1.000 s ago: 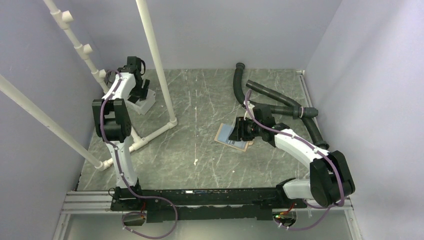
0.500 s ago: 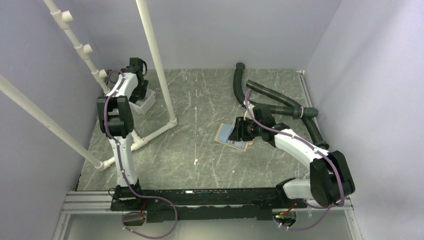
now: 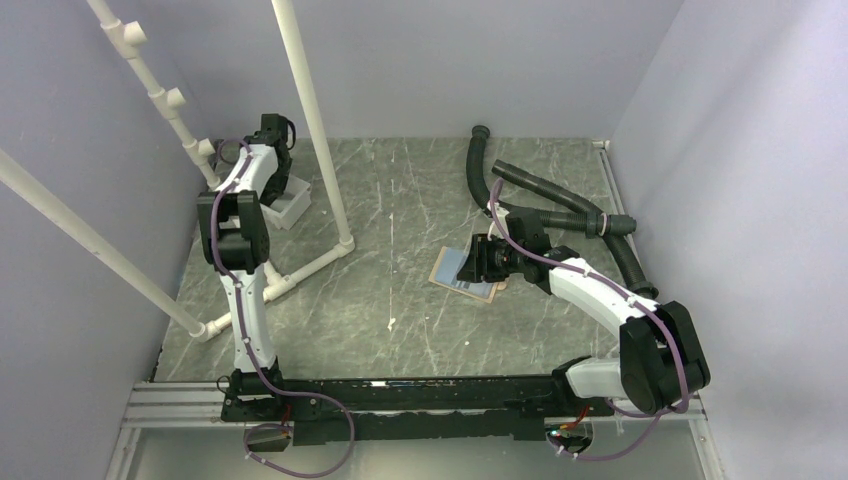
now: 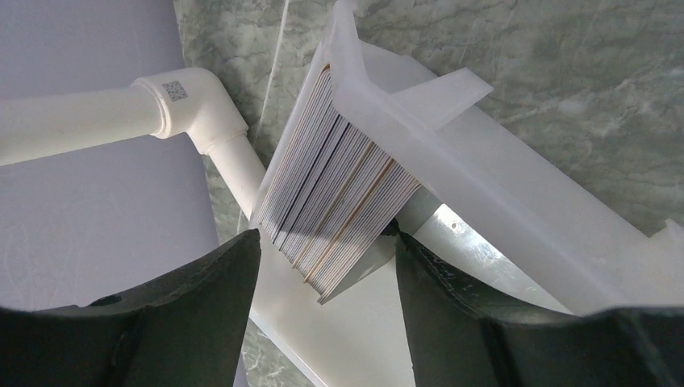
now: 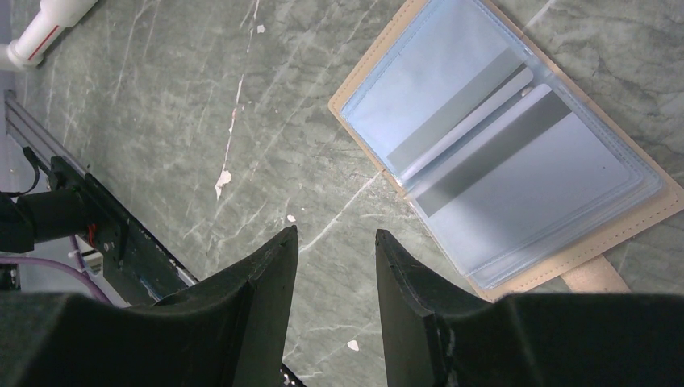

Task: Put the credit cards into the card holder
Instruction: Pick up the credit card from the storage box.

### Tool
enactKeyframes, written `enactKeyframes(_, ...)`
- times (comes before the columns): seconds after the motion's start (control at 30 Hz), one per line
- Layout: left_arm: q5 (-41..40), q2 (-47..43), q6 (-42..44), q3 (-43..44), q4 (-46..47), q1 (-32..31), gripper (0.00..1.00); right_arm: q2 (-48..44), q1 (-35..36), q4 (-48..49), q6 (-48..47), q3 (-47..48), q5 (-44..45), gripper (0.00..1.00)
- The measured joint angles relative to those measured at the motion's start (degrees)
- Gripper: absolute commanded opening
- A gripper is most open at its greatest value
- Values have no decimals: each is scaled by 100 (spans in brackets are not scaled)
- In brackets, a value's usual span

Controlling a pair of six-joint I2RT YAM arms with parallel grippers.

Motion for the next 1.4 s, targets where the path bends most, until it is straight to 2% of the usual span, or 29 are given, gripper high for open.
enactKeyframes(0.5,-109,0,101,0,81,-37,56,0,0,2,0,0,-22,43)
enactKeyframes(0.9,-140,-4,96,0,114,-37,43,0,0,44,2,-2,-28,43)
enactKeyframes(1.27,-175,-66,98,-4,109,-55,40,0,0,48,2,-2,-42,43)
enactKeyframes(1.4,-208,-129,98,-4,111,-59,37,0,0,50,2,-2,-44,43)
